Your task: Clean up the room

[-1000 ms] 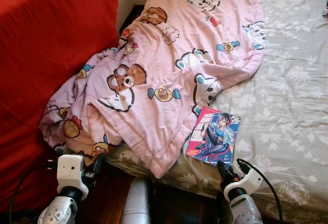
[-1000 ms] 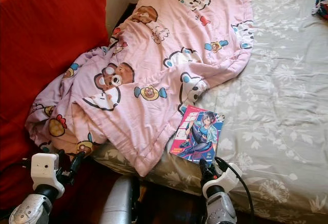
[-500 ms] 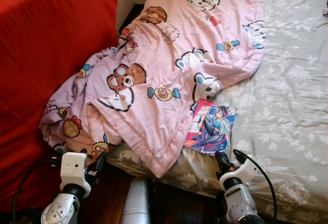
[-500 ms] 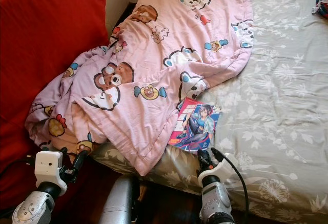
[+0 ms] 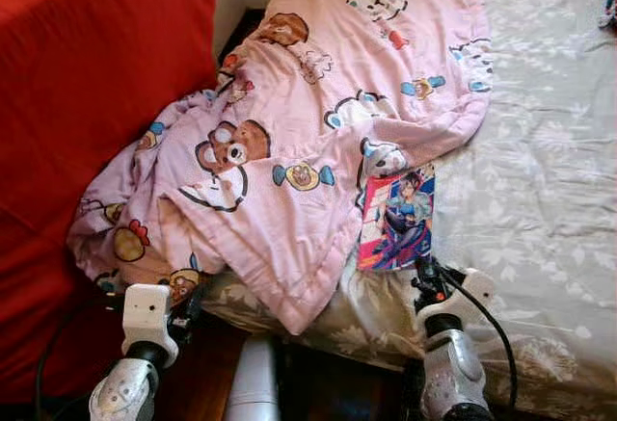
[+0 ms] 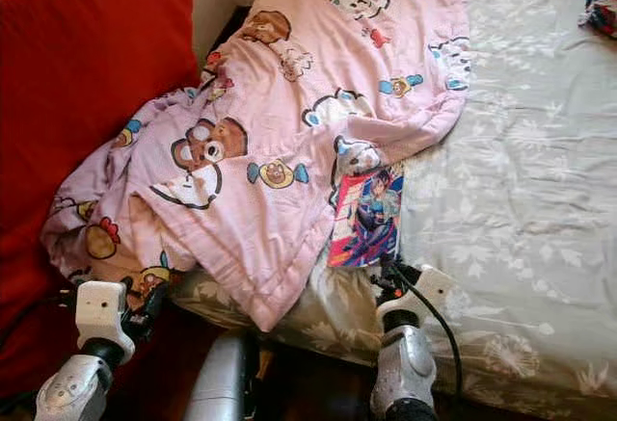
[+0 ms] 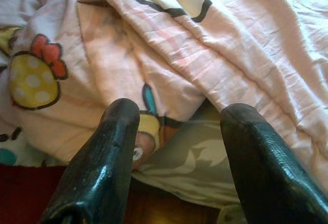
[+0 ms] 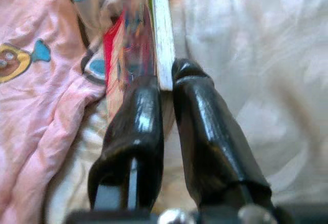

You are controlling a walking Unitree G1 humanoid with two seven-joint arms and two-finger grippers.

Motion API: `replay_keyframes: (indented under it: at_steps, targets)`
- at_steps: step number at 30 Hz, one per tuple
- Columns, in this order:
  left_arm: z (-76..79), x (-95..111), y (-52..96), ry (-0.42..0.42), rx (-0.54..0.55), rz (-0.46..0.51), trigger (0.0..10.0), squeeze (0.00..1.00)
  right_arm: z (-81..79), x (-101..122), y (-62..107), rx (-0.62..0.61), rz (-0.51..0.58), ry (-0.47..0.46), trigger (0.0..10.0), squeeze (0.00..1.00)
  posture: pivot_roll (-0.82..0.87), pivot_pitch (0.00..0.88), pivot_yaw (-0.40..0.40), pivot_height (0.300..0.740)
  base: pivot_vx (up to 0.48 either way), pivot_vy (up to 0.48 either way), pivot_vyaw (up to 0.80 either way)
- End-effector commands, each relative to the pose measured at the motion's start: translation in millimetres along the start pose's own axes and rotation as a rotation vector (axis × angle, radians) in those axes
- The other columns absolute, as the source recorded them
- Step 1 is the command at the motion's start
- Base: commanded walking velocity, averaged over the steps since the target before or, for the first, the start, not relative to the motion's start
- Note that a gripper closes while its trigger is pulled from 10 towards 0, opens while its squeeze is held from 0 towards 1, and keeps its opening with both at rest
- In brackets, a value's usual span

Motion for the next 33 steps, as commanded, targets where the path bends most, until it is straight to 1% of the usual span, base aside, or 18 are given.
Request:
replay_keyframes:
  at_steps: [1,4,5,6,7,13,14,17,24,33]
  targets:
    - [0.2,-8,2.2,0.005,0.015,-0.028,10.0,0.00,-8.8,10,-1.4,0.049,0.051,0.059,0.0,0.00,0.11,0.142,0.048,0.613,0.000,0.000,0.00]
    - [6.7,-9,-3.3,0.023,0.018,-0.023,10.0,0.00,-9.7,17,-1.6,0.063,0.064,0.069,0.0,0.00,0.09,0.129,0.030,0.613,0.000,0.000,0.00]
    - [8.9,-9,-4.7,0.039,0.022,-0.020,10.0,0.00,-9.8,18,-1.4,0.066,0.054,0.088,0.0,0.00,0.08,0.119,0.018,0.613,0.000,0.000,0.00]
    - [12.4,-9,-6.1,0.059,0.027,-0.016,10.0,0.00,-8.3,18,-1.1,0.066,0.041,0.113,3.2,0.00,0.08,0.108,0.005,0.613,0.000,0.000,0.00]
    - [14.0,-9,-6.4,0.065,0.030,-0.015,10.0,0.00,-7.5,18,-1.0,0.066,0.035,0.117,10.0,0.00,0.08,0.106,0.001,0.613,0.000,0.000,0.00]
    - [19.8,-14,-6.5,0.094,0.050,-0.021,10.0,0.00,-7.3,14,-1.2,0.073,-0.007,0.151,10.0,0.00,0.08,0.091,-0.035,0.613,0.000,0.000,0.00]
    - [20.3,-14,-7.0,0.094,0.053,-0.021,10.0,0.00,-8.1,15,-1.3,0.077,-0.008,0.151,10.0,0.00,0.09,0.092,-0.038,0.618,0.000,0.000,0.00]
    - [19.7,-16,-7.6,0.110,0.072,-0.021,10.0,0.00,-9.0,15,-2.8,0.065,-0.032,0.189,10.0,0.00,0.08,0.100,-0.046,0.633,0.000,0.000,0.00]
    - [18.8,-19,-6.5,0.112,0.090,-0.026,10.0,0.00,-12.8,16,-6.0,0.065,-0.036,0.180,10.0,0.00,0.08,0.122,-0.047,0.673,0.000,0.000,0.00]
    - [19.5,-18,-9.8,0.117,0.092,-0.014,10.0,0.00,-11.3,17,-5.8,0.049,-0.041,0.183,10.0,0.00,0.07,0.139,-0.045,0.723,0.000,0.000,0.00]
Point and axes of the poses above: a point about 5 cm out from each wrist's last joint towards the gripper, its own y axis pointing back from the gripper into the wrist, its own x axis along the axis of the wrist's last joint, z = x × y, the point moved 1 cm from there along -y, pointing out of the wrist towards the gripper, and after that the axes turned 10 degrees about -y, right-handed, at the moved point
